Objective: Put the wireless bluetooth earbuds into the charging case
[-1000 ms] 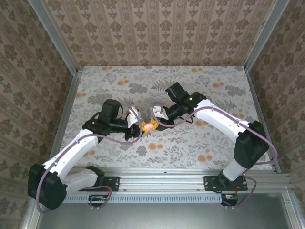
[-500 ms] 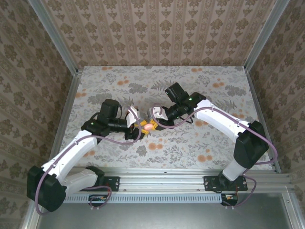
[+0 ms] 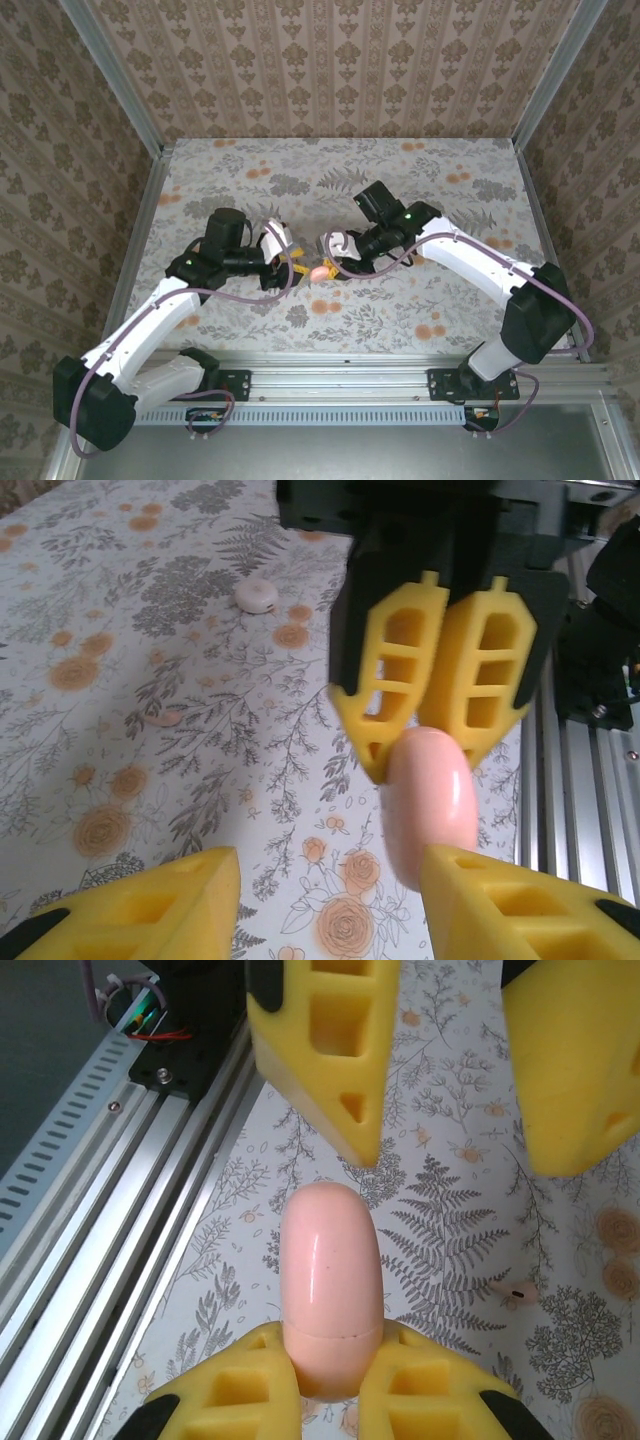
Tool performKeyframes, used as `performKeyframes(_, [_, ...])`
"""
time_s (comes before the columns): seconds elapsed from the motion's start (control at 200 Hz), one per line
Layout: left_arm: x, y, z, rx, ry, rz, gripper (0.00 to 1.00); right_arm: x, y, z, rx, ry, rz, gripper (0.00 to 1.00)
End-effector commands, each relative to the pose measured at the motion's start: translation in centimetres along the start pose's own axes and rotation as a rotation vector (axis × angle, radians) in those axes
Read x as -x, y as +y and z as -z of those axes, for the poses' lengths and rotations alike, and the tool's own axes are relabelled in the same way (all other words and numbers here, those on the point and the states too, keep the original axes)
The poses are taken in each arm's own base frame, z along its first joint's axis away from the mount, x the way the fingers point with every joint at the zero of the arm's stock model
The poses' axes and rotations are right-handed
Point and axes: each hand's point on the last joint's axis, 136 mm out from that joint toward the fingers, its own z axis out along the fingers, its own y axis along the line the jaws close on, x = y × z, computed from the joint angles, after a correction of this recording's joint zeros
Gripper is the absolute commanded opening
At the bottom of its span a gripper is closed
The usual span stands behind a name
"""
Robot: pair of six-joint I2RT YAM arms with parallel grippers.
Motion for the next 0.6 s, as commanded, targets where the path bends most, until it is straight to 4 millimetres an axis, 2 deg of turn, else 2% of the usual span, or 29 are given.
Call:
performKeyframes(0.0, [1.1, -0.2, 0.2, -0.013, -0.045, 0.005, 0.52, 1.0, -0.4, 0.9, -0.031, -0.074, -0.039, 0.06])
performKeyframes(0.275, [2.3, -0.7, 0.3, -0.033, -0.124, -0.022, 0.54, 1.1, -3.0, 2.1, -0.154, -0.224, -0.188, 0.06])
performKeyframes(0.47, [2.9, -0.8, 0.2, -0.039, -0.175, -0.055, 0.54, 1.3, -4.1, 3.0, -0.220, -0.324, -0.268, 0.06])
performKeyframes(0.495, [3.0, -0.8, 0.2, -0.039, -0.183, -0.059, 0.54, 2.2, -4.0, 3.9, -0.239, -0.350, -0.257, 0.06])
performKeyframes(0.595, [3.6, -0.6, 0.3, -0.029, -0.211, -0.080, 0.54, 2.4, -4.5, 4.4, -0.270, -0.400, -0.295, 0.07])
